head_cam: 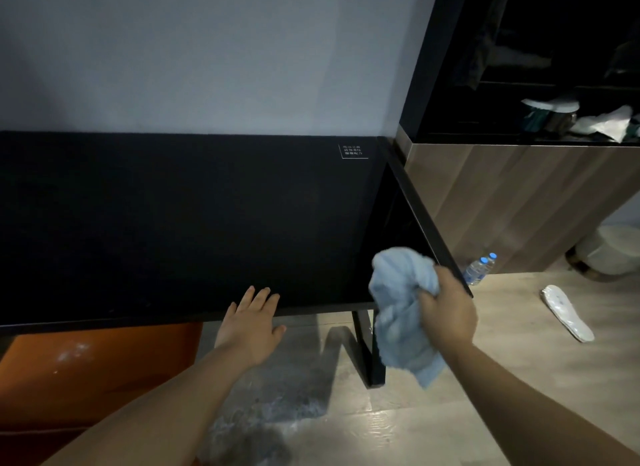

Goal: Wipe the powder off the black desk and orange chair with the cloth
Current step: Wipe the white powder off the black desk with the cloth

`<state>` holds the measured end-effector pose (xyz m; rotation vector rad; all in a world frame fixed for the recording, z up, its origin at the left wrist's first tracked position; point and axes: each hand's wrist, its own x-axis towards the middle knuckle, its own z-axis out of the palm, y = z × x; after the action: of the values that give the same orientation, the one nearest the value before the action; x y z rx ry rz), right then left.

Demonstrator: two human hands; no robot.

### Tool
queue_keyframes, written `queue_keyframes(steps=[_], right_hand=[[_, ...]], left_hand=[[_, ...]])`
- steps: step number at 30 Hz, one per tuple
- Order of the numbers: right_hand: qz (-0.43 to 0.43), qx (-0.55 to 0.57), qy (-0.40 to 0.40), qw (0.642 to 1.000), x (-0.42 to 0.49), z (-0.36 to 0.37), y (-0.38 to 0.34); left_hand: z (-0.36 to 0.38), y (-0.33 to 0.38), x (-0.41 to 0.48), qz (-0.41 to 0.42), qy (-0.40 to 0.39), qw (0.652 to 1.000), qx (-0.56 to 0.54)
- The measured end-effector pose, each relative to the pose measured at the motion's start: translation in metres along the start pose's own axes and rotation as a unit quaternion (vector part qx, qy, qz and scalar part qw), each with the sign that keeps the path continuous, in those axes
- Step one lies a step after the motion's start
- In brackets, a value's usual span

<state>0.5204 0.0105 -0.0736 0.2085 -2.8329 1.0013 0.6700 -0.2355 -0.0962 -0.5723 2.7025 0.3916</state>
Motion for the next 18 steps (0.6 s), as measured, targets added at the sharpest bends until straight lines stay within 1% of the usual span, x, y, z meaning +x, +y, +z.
queue_keyframes(steps=[2,3,4,6,7,8,11,12,14,16,18], right_hand=[[-0.005,-0.061,0.024,0.998,0.024,-0.001,-0.005],[0.001,-0.107,0.007,0.994,0.033,0.002,-0.008],[0.018,-0.152,-0.038,0.987,0.041,0.006,-0.012],[0.058,-0.214,-0.175,0.959,0.048,0.019,-0.017],[0.068,-0.224,-0.224,0.946,0.047,0.029,-0.017],[0.072,-0.226,-0.240,0.942,0.045,0.038,-0.015],[0.062,-0.224,-0.191,0.954,0.031,0.054,-0.019],[0.046,-0.243,-0.169,0.954,0.025,0.059,-0.022],[-0.019,-0.289,-0.133,0.948,0.012,0.070,-0.032],[-0.090,-0.289,-0.138,0.943,0.003,0.080,-0.050],[-0.146,-0.236,-0.170,0.945,-0.011,0.095,-0.072]], left_hand=[[-0.001,0.002,0.001,0.001,-0.001,1.000,-0.014],[-0.001,0.004,0.002,0.001,0.001,1.000,-0.023],[-0.002,0.005,0.003,0.001,0.005,0.999,-0.031],[-0.003,0.006,0.005,0.000,0.014,0.999,-0.049],[-0.003,0.004,0.006,-0.002,0.018,0.998,-0.058],[-0.003,0.002,0.008,-0.006,0.022,0.998,-0.066],[-0.003,-0.006,0.012,-0.016,0.024,0.996,-0.089],[-0.003,-0.009,0.012,-0.018,0.025,0.995,-0.091],[-0.004,-0.015,0.012,-0.024,0.025,0.995,-0.098],[-0.007,-0.023,0.013,-0.043,0.031,0.992,-0.112],[-0.010,-0.031,0.013,-0.058,0.039,0.990,-0.119]])
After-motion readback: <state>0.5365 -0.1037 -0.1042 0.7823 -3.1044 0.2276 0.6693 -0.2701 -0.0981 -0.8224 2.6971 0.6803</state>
